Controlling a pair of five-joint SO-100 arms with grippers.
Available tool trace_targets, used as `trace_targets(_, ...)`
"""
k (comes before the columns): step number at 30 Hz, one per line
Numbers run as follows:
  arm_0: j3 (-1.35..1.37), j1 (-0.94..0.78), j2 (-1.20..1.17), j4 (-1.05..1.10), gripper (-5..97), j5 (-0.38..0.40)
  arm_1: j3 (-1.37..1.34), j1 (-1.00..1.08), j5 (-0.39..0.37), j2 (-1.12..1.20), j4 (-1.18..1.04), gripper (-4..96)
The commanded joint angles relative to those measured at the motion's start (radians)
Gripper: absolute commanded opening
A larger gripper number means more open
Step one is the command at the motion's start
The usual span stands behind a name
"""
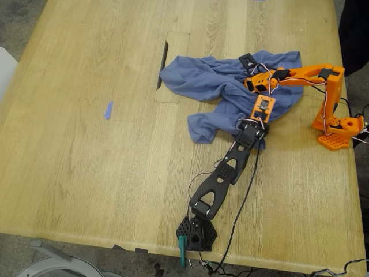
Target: Fold a T-shirt
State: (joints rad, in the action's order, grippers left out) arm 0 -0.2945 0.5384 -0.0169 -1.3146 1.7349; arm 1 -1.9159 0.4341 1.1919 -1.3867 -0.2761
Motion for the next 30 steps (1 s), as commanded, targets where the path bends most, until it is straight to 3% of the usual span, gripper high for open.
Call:
trace_targets(1, -0.031, -0.006, -0.017, -0.092, 0, 0.02, 0.014, -0.023, 0.006, -0.055, -0.02, 0.0)
trace_targets(9, -0.032, -0.028, -0.132, -0.249, 0, 0.051, 0.021, -0.055, 0.008, -0.132, -0.104, 0.0)
trace_targets(30, -0.031, -0.187, -0.795, -0.391, 0, 0.017, 0.008, -0.1, 0.041, -0.594, -0.275, 0.0)
